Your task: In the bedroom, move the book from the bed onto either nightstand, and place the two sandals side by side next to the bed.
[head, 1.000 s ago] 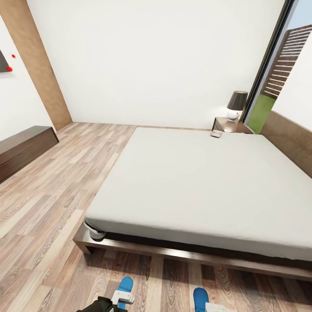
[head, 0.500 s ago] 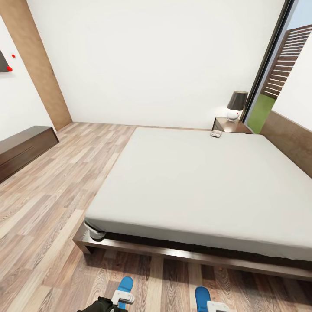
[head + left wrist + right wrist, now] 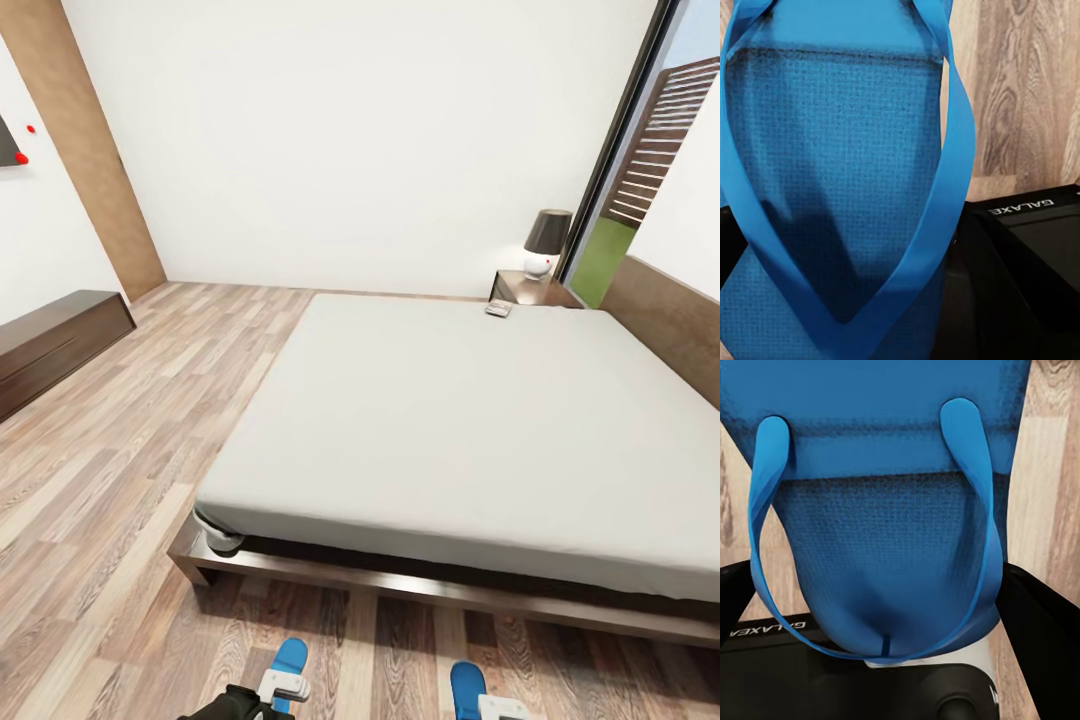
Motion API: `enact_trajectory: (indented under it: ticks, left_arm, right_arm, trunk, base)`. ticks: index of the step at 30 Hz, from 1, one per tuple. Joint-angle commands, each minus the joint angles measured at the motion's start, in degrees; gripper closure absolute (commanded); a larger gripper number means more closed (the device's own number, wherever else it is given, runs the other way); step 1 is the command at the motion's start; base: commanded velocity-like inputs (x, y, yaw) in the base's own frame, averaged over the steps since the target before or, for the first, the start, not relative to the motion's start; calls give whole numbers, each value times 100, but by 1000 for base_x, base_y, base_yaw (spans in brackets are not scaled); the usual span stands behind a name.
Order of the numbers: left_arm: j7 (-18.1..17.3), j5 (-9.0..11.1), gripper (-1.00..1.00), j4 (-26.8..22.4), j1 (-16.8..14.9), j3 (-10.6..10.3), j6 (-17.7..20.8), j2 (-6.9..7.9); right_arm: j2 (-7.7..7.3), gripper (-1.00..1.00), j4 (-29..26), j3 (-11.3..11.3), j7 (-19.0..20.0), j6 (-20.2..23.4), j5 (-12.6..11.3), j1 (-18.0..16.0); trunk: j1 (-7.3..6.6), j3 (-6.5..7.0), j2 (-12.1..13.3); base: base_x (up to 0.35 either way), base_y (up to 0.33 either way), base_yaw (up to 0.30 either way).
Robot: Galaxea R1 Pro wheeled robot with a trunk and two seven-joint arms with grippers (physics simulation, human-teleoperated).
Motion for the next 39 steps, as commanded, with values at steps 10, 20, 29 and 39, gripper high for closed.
enact_trajectory:
  ticks: [10,20,29,39]
  left_arm:
    - [-13,69,100,-73,-27,-25,80,-15]
    - [8,97,100,-446,-37,-15,113,-43]
    - [9,80,100,-430,-30,-15,92,-36]
    - [9,68,100,-419,-29,-15,98,-33]
  right_arm:
    - [-71,100,-37,29,-41,35,-61,-12]
    - [-248,100,-75,14,-76,50,-62,-89]
    - [-212,100,-66,15,-107,54,-69,-145]
    - [-198,100,-56,28,-103,54,-70,-149]
  trunk:
    - [220,-185,-405]
    - [440,-364,-806]
    - [637,-526,-1167]
    - [857,-705,-1568]
  base:
    - [0,0,0]
    - [0,0,0]
    - [0,0,0]
    - [0,0,0]
